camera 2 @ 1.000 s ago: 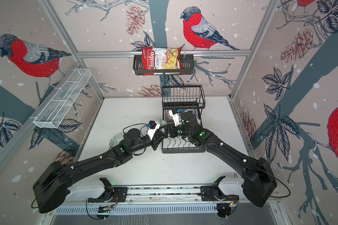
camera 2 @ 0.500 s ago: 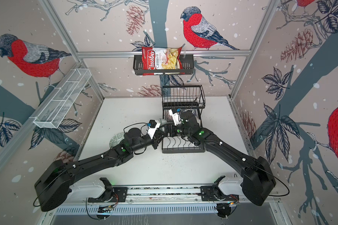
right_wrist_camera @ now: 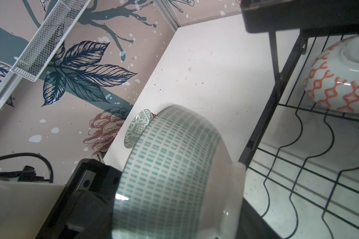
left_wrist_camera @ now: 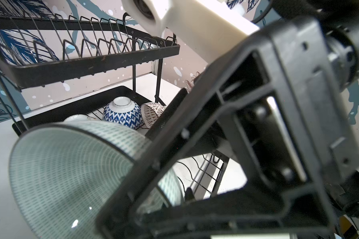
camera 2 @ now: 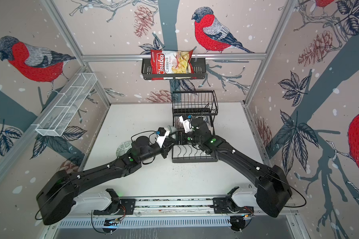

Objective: Load bowls into a dish rack
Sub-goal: Place the bowl in the dish rack.

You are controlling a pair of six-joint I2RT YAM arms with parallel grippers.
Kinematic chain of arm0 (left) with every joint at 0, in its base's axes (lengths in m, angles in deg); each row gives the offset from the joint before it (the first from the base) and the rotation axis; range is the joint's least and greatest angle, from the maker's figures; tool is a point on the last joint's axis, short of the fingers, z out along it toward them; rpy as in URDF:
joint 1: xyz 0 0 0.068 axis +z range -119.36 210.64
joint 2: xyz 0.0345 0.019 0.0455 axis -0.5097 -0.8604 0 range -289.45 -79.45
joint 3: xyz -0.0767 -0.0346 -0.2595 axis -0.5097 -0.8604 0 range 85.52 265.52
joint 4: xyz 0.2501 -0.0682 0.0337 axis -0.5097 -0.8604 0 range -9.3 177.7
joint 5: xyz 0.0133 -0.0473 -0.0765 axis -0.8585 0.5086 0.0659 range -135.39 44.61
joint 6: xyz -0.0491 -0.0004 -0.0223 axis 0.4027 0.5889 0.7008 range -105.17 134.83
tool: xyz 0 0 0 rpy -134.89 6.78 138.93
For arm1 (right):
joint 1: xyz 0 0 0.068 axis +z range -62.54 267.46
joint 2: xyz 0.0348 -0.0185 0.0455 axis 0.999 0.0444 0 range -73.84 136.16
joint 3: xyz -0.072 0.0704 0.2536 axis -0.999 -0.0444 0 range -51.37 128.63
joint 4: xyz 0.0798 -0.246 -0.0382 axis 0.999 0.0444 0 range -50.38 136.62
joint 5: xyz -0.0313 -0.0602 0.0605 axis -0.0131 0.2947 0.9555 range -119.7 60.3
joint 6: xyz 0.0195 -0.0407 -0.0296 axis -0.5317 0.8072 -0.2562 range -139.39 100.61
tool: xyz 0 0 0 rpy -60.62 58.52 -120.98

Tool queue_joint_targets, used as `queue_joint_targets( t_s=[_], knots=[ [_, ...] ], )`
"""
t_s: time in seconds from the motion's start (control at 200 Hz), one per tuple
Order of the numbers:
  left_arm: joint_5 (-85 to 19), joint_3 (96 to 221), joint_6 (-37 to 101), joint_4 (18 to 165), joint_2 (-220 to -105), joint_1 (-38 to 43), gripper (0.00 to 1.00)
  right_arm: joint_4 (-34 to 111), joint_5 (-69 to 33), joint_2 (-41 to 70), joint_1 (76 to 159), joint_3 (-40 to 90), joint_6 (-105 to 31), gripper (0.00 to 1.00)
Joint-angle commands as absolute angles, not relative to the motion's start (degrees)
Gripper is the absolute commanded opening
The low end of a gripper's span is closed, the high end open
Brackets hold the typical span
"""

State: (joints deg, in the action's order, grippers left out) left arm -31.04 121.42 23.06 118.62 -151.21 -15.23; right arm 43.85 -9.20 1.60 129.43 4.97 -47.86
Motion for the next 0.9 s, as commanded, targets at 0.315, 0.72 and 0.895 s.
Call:
queue_joint_targets(
  t_s=[0.315, 0.72, 0.895],
  knots=[
    [-29.83, 121.74, 23.19, 123.21, -152.27, -15.24, 0.14, 42.87, -10.11, 0.73, 129.39, 5.41, -46.72, 0.61],
    [-30.21, 121.56, 22.64, 121.72, -152.24, -15.22, 0.50, 43.14, -13.68, 0.34, 129.29, 5.14, -47.01, 0.58],
    [-30.20, 121.02, 22.29, 121.12, -151.76, -15.18, 0.57, 44.86, -16.03, 0.34, 129.20, 5.05, -46.23, 0.58]
  ],
)
